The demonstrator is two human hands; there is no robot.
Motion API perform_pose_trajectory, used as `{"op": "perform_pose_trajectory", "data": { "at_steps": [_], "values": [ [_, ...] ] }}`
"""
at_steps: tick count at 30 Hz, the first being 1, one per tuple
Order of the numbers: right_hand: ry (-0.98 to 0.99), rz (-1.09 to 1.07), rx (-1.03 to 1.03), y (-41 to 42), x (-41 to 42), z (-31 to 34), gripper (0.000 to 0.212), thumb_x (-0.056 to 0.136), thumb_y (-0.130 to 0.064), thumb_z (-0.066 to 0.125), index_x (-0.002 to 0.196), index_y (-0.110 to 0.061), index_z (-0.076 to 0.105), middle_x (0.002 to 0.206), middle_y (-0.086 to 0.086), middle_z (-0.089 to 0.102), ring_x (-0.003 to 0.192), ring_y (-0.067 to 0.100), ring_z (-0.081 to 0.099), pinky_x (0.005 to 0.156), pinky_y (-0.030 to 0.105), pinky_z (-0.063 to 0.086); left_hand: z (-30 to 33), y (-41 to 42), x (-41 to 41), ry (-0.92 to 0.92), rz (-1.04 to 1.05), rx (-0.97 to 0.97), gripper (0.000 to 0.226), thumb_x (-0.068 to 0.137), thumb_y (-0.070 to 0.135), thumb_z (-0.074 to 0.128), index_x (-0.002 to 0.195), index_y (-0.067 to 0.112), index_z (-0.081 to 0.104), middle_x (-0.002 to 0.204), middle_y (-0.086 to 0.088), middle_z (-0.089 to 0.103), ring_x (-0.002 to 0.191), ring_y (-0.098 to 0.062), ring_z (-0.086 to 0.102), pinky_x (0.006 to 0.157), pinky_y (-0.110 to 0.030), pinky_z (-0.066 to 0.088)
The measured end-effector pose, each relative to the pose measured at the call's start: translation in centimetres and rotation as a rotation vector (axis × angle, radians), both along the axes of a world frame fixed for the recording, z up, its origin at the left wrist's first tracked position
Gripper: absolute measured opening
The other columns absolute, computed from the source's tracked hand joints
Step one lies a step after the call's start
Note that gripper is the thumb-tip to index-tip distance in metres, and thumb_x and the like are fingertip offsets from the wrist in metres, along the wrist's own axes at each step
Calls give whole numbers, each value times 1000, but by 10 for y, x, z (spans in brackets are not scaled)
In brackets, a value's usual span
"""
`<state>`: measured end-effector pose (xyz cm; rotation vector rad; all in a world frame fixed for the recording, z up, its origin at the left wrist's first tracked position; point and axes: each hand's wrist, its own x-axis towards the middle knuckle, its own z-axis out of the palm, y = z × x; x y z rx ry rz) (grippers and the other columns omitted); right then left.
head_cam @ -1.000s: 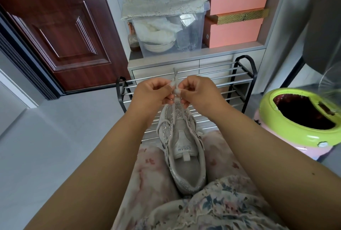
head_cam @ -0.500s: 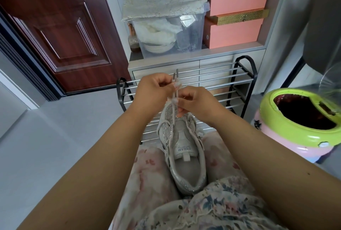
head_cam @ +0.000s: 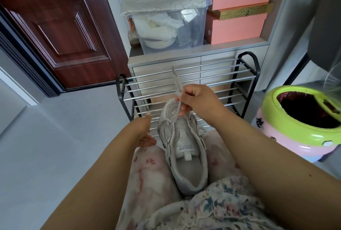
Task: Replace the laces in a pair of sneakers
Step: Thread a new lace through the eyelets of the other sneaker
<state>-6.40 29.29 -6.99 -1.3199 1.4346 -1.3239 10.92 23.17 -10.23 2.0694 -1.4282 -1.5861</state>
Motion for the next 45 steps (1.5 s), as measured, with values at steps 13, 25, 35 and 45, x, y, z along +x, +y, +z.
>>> {"op": "perform_pose_trajectory", "data": {
  "at_steps": [13, 25, 35, 45],
  "values": [
    [-52, 23, 16, 0, -2, -1, 22, 92, -11, 58, 72, -8, 64, 55, 10, 52, 46, 15, 57, 50, 28, 57, -14, -35, -16, 666, 146, 307, 40, 100, 38, 40, 108, 4, 60, 95, -19, 65, 86, -31, 61, 71, -45, 47],
    [-31, 25, 52, -4, -2, -2, 20, 92, -14, 59, 79, 0, 66, 53, 7, 53, 45, 12, 59, 48, 24, 54, -2, -87, -20, 780, 265, 98, 14, 94, 8, 50, 90, -2, 60, 76, -13, 65, 43, -8, 56, 41, -16, 46],
    [-18, 41, 71, -13, -6, 1, 20, 90, -18, 61, 74, -6, 66, 46, -2, 52, 46, 15, 60, 49, 29, 56, 80, -122, -48, 833, 14, -131, 14, 93, 20, 53, 96, 12, 63, 103, -11, 67, 37, -2, 39, 40, -13, 37],
    [-91, -28, 66, -25, -12, -2, 23, 92, -11, 58, 71, -5, 65, 45, 2, 53, 41, 16, 58, 43, 25, 51, 116, -137, -73, 769, -120, -267, 20, 88, 19, 61, 108, 17, 62, 100, -3, 70, 39, -4, 38, 39, -15, 37]
  ]
}}
